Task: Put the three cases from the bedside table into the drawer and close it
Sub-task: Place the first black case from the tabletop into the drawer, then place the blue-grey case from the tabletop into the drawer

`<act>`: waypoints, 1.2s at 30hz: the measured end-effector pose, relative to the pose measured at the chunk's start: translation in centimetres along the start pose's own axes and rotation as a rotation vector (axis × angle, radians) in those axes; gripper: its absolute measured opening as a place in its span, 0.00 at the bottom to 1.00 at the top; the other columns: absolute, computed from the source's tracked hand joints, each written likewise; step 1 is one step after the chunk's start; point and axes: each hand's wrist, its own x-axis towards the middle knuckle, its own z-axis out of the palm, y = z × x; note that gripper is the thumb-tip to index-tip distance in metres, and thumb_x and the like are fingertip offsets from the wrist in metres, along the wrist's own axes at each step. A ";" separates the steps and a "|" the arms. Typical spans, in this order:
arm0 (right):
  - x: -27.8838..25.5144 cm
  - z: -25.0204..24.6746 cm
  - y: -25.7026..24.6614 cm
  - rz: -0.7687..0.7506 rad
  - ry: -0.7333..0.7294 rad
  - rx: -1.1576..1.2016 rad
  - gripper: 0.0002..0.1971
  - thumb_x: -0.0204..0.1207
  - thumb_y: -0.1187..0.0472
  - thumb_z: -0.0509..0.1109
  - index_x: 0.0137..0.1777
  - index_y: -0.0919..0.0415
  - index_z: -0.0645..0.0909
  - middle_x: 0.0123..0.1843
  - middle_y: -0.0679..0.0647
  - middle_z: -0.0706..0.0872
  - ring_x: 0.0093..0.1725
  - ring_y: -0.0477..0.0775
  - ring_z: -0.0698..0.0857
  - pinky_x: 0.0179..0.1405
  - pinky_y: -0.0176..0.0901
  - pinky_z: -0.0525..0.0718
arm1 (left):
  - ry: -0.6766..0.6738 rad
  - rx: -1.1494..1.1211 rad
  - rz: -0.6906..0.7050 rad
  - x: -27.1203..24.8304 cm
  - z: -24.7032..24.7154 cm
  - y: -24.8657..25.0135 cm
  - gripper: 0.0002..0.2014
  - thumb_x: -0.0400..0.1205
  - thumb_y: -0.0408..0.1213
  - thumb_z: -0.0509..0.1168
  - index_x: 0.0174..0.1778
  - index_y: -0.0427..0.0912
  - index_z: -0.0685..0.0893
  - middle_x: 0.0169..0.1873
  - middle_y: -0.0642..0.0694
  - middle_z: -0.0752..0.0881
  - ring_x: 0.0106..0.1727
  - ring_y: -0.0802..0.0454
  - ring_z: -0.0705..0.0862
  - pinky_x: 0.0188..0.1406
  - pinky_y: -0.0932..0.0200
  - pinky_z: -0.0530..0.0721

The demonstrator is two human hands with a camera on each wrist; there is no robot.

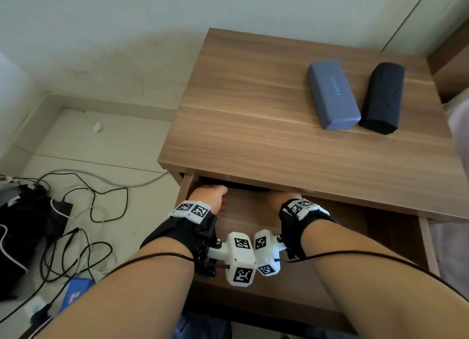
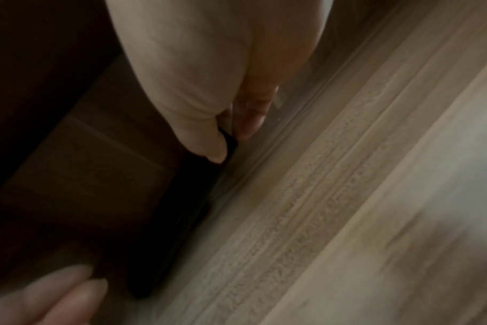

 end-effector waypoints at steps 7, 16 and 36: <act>-1.0 -0.5 -0.1 -0.019 0.118 0.051 0.19 0.84 0.58 0.51 0.67 0.61 0.78 0.66 0.58 0.84 0.65 0.59 0.82 0.49 0.40 0.72 | 0.008 -0.009 0.018 -0.8 -0.3 -0.2 0.11 0.81 0.38 0.60 0.32 0.46 0.74 0.33 0.48 0.80 0.33 0.52 0.78 0.38 0.58 0.72; -5.7 -0.4 0.8 -0.151 0.230 0.432 0.19 0.77 0.59 0.65 0.67 0.58 0.80 0.61 0.59 0.87 0.56 0.57 0.84 0.51 0.39 0.77 | -0.008 0.035 0.087 -4.9 -0.3 0.7 0.09 0.82 0.39 0.58 0.35 0.46 0.75 0.34 0.49 0.82 0.43 0.48 0.82 0.53 0.52 0.76; -13.2 -7.6 1.1 -0.302 0.774 0.729 0.18 0.71 0.52 0.71 0.59 0.56 0.80 0.50 0.49 0.82 0.46 0.48 0.79 0.45 0.37 0.73 | 0.027 -0.035 0.373 -10.6 -0.2 4.1 0.05 0.83 0.40 0.58 0.51 0.44 0.76 0.35 0.49 0.81 0.34 0.54 0.79 0.34 0.59 0.76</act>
